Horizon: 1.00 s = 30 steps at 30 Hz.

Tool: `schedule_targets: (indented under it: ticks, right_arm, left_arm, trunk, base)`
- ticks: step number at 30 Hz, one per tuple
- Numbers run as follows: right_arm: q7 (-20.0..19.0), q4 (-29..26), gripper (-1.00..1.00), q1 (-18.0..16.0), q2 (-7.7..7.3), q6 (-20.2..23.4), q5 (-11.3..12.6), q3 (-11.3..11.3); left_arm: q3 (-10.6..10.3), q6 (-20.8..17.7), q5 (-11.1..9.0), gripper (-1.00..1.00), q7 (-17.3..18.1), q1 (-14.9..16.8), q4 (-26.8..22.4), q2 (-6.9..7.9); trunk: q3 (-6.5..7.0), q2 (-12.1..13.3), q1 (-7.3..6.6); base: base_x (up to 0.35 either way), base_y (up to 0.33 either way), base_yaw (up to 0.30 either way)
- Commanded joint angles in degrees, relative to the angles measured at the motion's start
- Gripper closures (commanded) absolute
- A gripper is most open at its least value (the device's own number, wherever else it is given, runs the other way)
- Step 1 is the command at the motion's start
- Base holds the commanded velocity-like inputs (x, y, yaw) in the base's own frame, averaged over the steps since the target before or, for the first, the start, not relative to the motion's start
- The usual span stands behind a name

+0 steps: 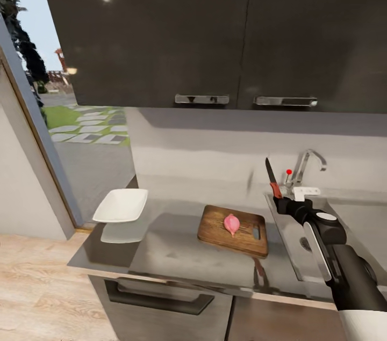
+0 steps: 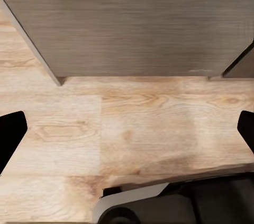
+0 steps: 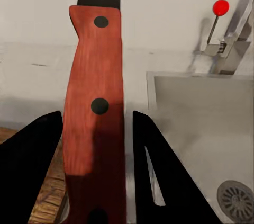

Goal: In the kitchen, take the Vidalia onion out of the sink, dice it on the chopping board with the paring knife, put the diced onion into the bowl on the countertop, then place both the paring knife and the chopping board into the sink.

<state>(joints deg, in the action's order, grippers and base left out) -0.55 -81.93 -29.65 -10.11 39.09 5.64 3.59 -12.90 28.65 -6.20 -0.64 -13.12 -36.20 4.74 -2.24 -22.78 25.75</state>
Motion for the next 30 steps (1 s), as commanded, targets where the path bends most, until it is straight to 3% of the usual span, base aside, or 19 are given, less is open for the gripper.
schedule_targets:
  ticks: [1, 8, 10, 11, 13, 15, 18, 19, 22, 25, 27, 30]
  right_arm:
    - [0.1, -0.1, 1.0, -0.1, 0.01, 0.2, 0.3, 0.0]
    - [0.1, -0.3, 1.0, -0.1, -0.18, -0.2, -0.8, -0.2]
    - [0.3, -0.4, 1.0, -0.1, -0.22, -0.6, -2.9, -0.3]
    - [0.7, -0.5, 1.0, -0.1, -0.2, -1.3, -4.9, -0.3]
    - [3.1, -0.5, 1.0, -0.1, 0.14, -5.3, -12.5, -0.4]
    - [4.5, -0.5, 1.0, -0.1, 1.03, -7.2, -17.6, -0.4]
    - [5.3, -0.5, 1.0, 0.0, 3.65, -8.3, -23.7, -0.4]
    - [5.6, -0.4, 1.0, 0.3, 5.41, -8.7, -28.0, -0.4]
    - [5.8, -0.4, 1.0, 1.0, 6.76, -9.3, -31.6, -0.4]
    - [5.9, -0.4, 1.0, 2.2, 8.95, -11.7, -36.7, -0.4]
    - [5.8, -0.5, 1.0, 3.6, 10.54, -13.5, -41.4, -0.4]
    - [5.8, -0.6, 1.0, 4.7, 12.51, -15.0, -45.5, -0.4]
  left_arm:
    - [-0.4, 0.1, -0.6, -1.0, -0.1, 0.0, 0.0, 0.09]
    - [-0.4, 0.1, -0.5, -1.0, -0.1, 0.1, 1.4, -0.28]
    - [-0.4, 0.1, -0.6, -1.0, -0.1, 0.1, 1.9, -0.49]
    - [-0.4, 0.1, -0.5, -1.0, -0.1, 0.2, 2.2, -0.56]
    - [-0.4, 0.2, -0.5, -1.0, -0.1, 0.2, 2.7, -0.68]
    - [-0.4, 0.2, -0.5, -1.0, 0.0, 0.2, 2.7, -0.71]
    - [-0.4, 0.2, -0.5, -1.0, -0.1, 0.2, 2.8, -0.72]
    - [-0.4, 0.2, -0.5, -1.0, 0.0, 0.2, 2.8, -0.71]
    - [-0.4, 0.2, -0.4, -1.0, 0.0, 0.2, 2.8, -0.71]
    - [-0.4, 0.2, -0.4, -1.0, 0.0, 0.2, 2.8, -0.7]
    - [-0.4, 0.2, -0.3, -1.0, -0.1, 0.2, 2.8, -0.7]
    - [-0.4, 0.2, -0.2, -1.0, -0.1, 0.2, 2.8, -0.7]
  trunk:
    - [-0.19, -0.1, 0.04]
    - [-0.33, -0.1, 0.04]
    - [-0.33, -0.1, 0.04]
    - [-0.34, -0.1, 0.04]
    - [-0.34, -0.1, 0.04]
    - [-0.34, -0.1, 0.04]
    - [-0.34, -0.1, 0.04]
    - [-0.34, -0.1, 0.04]
    - [-0.34, -0.1, 0.04]
    - [-0.34, -0.1, 0.04]
    - [-0.34, -0.1, 0.04]
    - [-0.34, -0.1, 0.04]
  base:
    - [0.0, 0.25, -0.001]
    - [0.0, 0.098, 0.0]
    - [0.0, 0.014, 0.0]
    - [0.0, 0.007, 0.0]
    - [0.0, 0.003, 0.0]
    - [-0.003, -0.042, 0.0]
    - [-0.069, -0.152, 0.0]
    - [-0.158, -0.248, 0.0]
    - [-0.171, -0.261, 0.0]
    - [-0.182, -0.273, 0.0]
    - [-0.185, -0.275, 0.0]
    - [-0.151, -0.248, 0.0]
